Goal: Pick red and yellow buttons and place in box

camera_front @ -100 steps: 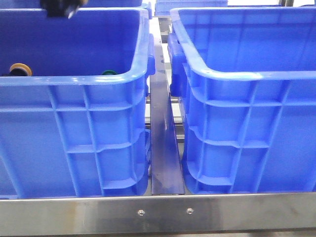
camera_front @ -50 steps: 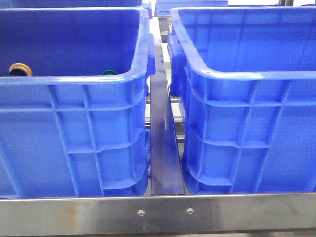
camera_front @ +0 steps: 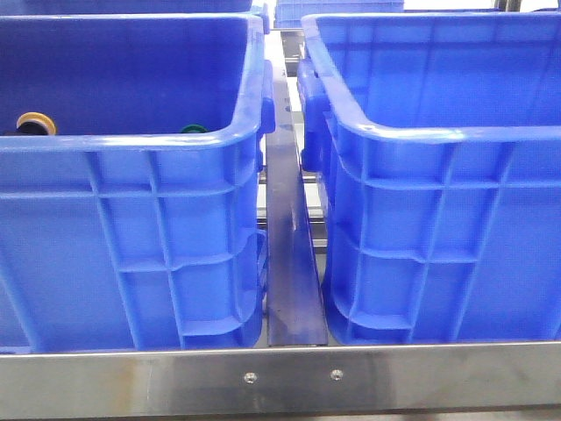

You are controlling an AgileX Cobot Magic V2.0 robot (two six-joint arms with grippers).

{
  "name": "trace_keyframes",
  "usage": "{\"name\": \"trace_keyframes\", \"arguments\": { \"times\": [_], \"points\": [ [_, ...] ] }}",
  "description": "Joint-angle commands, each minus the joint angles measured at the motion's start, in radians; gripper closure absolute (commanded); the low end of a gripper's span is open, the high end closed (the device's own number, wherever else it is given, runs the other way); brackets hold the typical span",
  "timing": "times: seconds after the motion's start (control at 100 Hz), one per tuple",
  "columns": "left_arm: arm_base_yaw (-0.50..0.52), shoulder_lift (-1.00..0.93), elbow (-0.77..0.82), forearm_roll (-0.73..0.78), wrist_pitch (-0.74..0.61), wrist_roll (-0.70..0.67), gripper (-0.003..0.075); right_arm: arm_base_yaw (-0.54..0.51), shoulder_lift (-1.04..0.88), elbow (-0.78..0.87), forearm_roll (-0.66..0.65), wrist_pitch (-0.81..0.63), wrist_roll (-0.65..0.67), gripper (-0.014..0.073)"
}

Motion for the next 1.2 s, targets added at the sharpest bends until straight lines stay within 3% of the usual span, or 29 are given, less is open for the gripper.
{"name": "trace_keyframes", "arguments": {
  "times": [0.0, 0.06, 0.13, 0.32, 0.46, 0.62, 0.86, 1.04, 1.19],
  "points": [
    [-0.007, -0.03, -0.025, -0.006, -0.077, -0.003, 0.0741, -0.004, 0.079, -0.083, 0.07, -0.006, -0.003, 0.0662],
    [-0.007, -0.03, -0.025, -0.006, -0.077, -0.003, 0.0741, -0.004, 0.105, -0.086, 0.1, -0.013, -0.003, 0.0649],
    [-0.007, -0.03, -0.025, -0.006, -0.077, -0.003, 0.0741, -0.004, 0.127, -0.084, 0.136, 0.004, -0.003, 0.0573],
    [-0.007, -0.03, -0.025, -0.006, -0.077, -0.003, 0.0741, -0.004, 0.167, -0.08, 0.258, 0.033, -0.003, 0.0194],
    [-0.007, -0.03, -0.025, -0.006, -0.077, -0.003, 0.0741, -0.004, 0.197, -0.08, 0.406, 0.041, -0.027, 0.0037],
    [-0.007, -0.03, -0.025, -0.006, -0.077, -0.003, 0.0741, -0.004, 0.279, -0.08, 0.632, 0.095, -0.166, 0.0032],
    [-0.007, -0.03, -0.025, -0.006, -0.077, -0.003, 0.0741, -0.004, 0.446, -0.08, 1.039, 0.192, -0.502, 0.0032],
    [-0.007, -0.03, -0.025, -0.006, -0.077, -0.003, 0.0741, 0.009, 0.564, -0.08, 1.144, 0.243, -0.608, 0.0032],
    [-0.007, -0.03, -0.025, -0.008, -0.077, -0.003, 0.0741, 0.08, 0.63, -0.082, 1.189, 0.23, -0.655, 0.0032]
  ]
}}
